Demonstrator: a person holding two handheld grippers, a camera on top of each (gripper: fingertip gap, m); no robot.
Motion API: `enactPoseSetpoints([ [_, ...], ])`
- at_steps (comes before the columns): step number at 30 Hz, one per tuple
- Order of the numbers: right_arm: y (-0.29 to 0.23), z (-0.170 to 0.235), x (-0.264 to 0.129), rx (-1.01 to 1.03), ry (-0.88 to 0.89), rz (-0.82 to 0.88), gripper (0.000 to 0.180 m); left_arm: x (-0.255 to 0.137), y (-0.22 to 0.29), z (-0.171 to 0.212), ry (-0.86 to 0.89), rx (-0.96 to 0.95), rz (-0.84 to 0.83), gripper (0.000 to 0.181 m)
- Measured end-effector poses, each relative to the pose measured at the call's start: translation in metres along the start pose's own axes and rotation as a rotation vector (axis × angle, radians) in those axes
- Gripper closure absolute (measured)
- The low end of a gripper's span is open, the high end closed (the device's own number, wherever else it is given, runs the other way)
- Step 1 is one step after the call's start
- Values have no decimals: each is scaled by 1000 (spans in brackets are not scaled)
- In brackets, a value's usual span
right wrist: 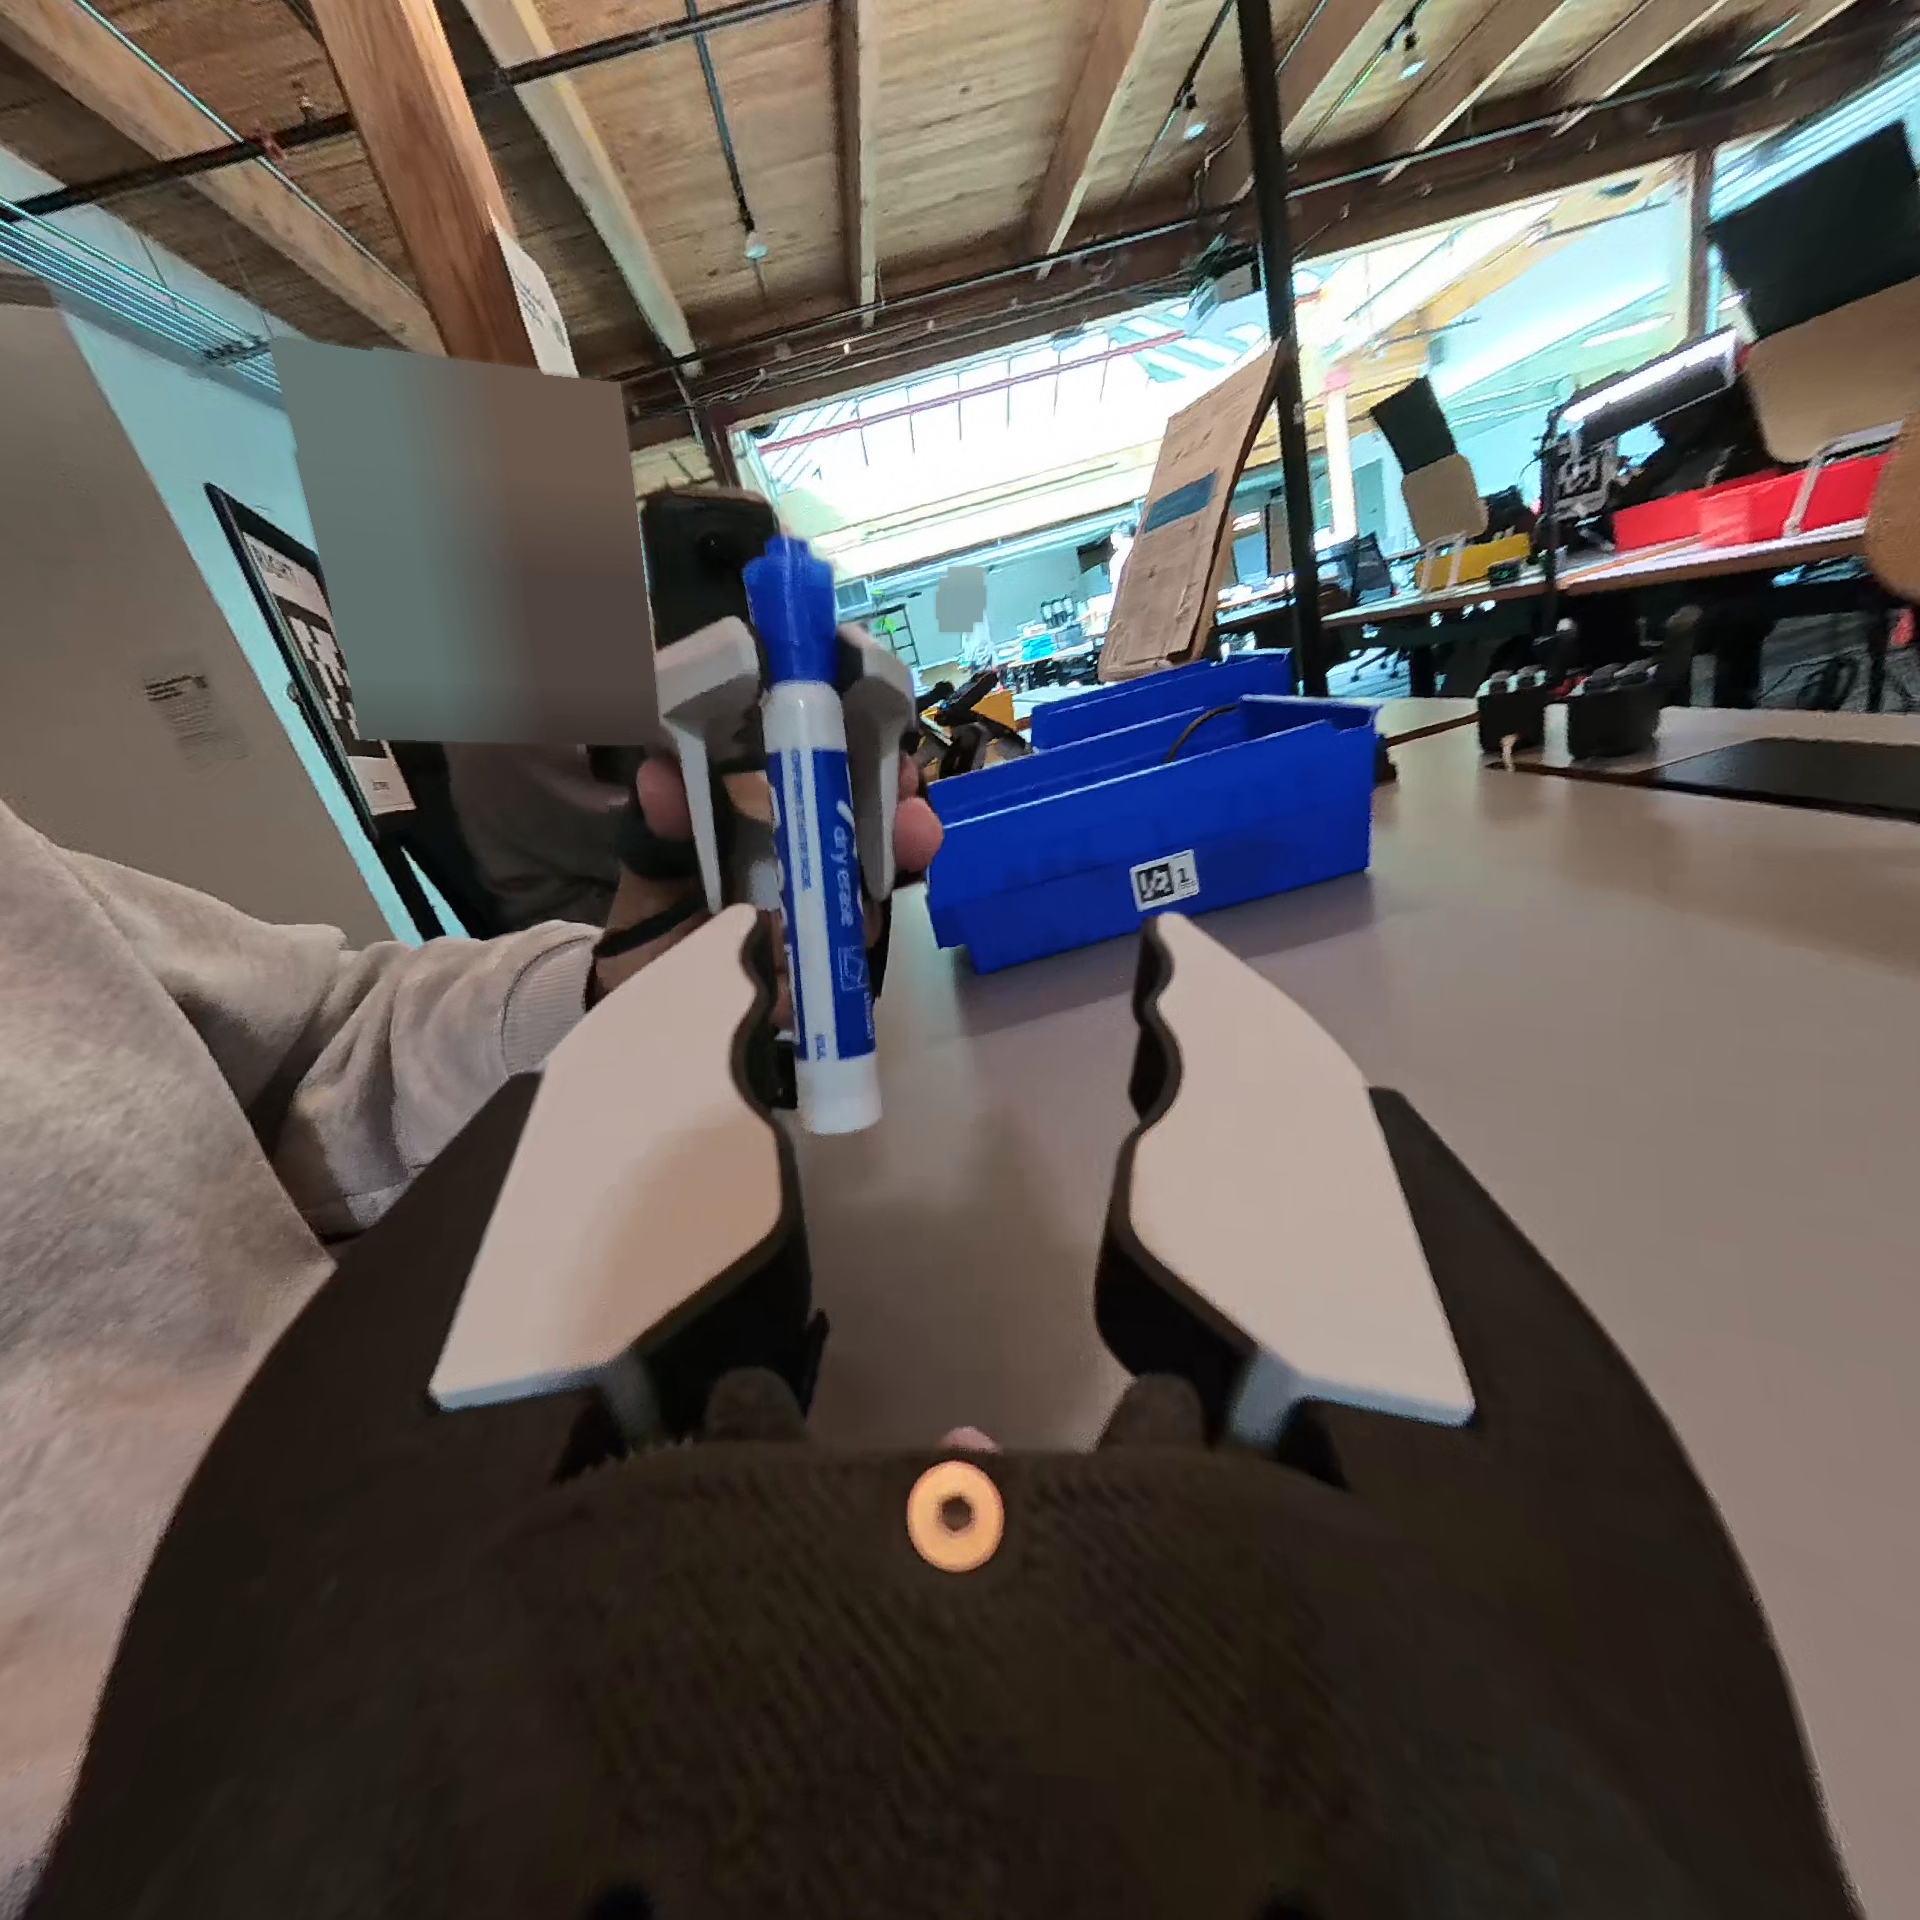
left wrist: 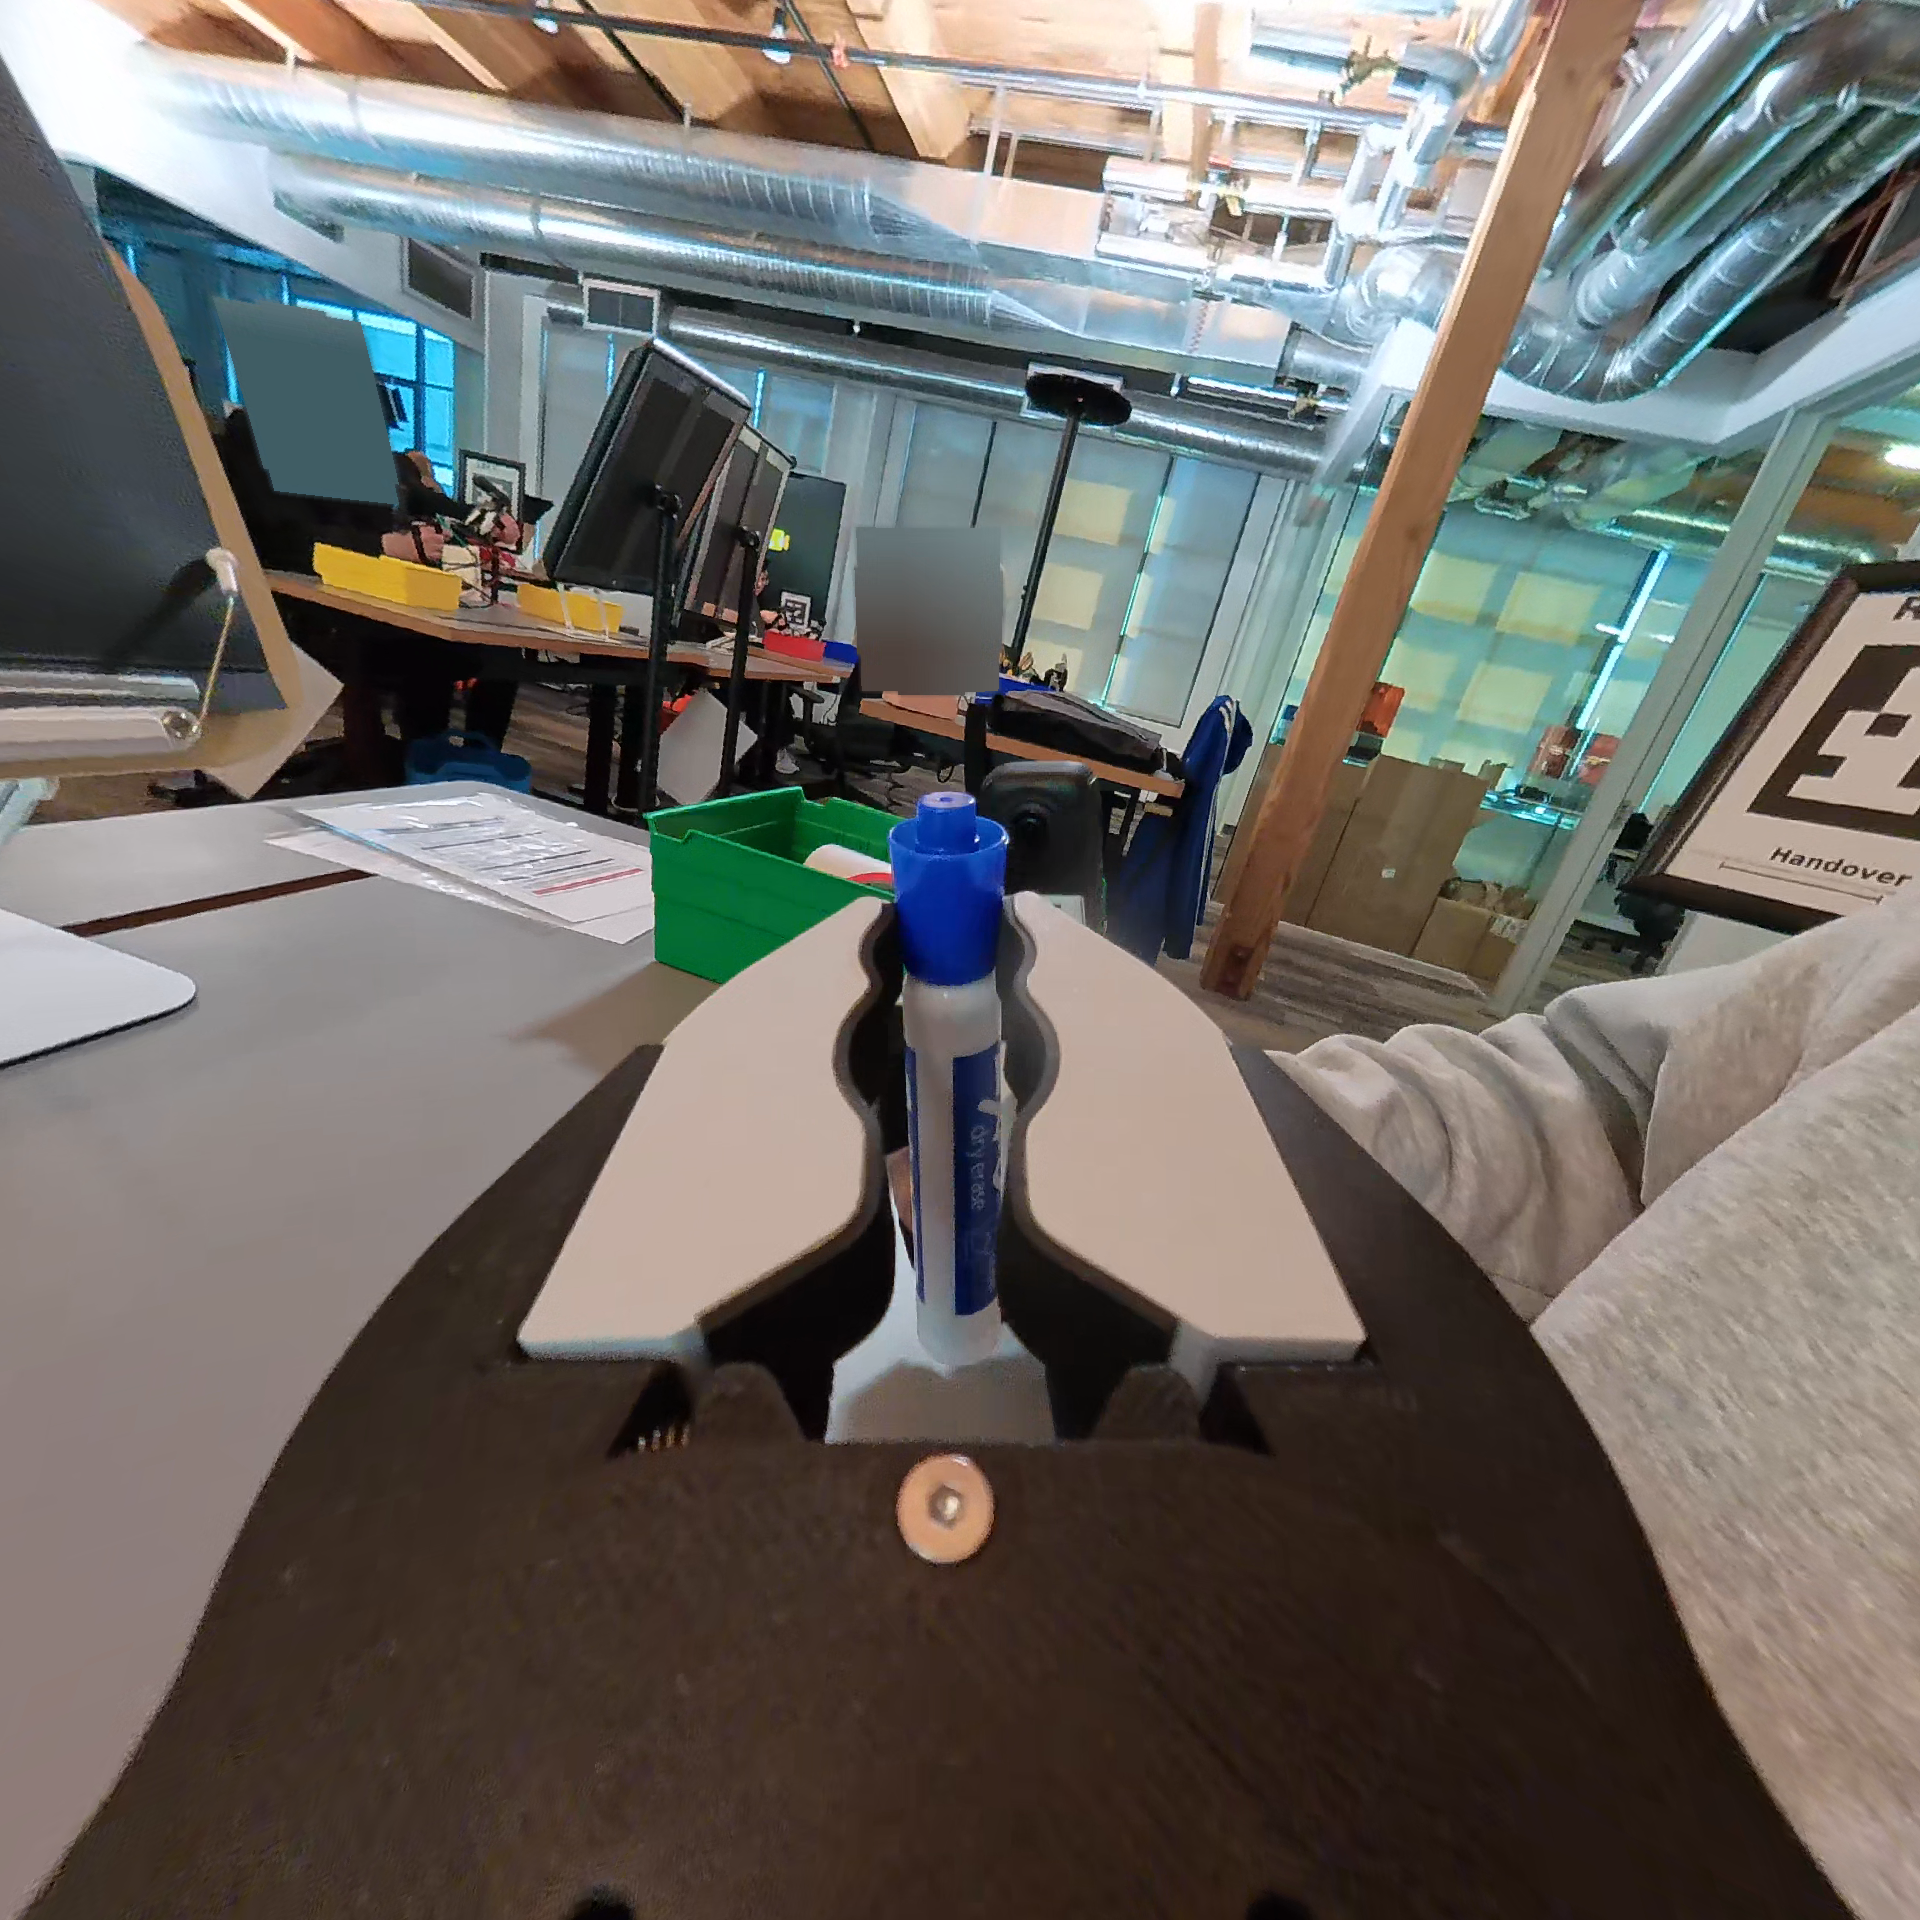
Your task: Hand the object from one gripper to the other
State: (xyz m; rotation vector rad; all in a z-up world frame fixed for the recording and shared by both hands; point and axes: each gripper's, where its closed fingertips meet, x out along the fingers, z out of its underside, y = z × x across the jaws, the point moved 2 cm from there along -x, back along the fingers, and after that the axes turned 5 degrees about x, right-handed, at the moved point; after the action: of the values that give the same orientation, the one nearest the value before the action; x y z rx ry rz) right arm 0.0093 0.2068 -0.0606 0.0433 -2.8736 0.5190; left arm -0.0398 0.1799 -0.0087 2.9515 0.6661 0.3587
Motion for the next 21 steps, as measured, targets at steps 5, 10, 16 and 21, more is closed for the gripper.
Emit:
enactPoseSetpoints([
  [5,0,-7,-6,1,13,-7,122,1,-7,16,-60,3,-2,163],
  [10,-10,11,3,8,-101,-59,138,4,-7,28,-82,-28,11,164],
  [16,-26,32,17,-101,-180,-95,150,9,1,33,-83,-43,40,164],
  [21,-24,27,17,-189,-207,-33,160,14,9,36,-85,-45,77,162],
])
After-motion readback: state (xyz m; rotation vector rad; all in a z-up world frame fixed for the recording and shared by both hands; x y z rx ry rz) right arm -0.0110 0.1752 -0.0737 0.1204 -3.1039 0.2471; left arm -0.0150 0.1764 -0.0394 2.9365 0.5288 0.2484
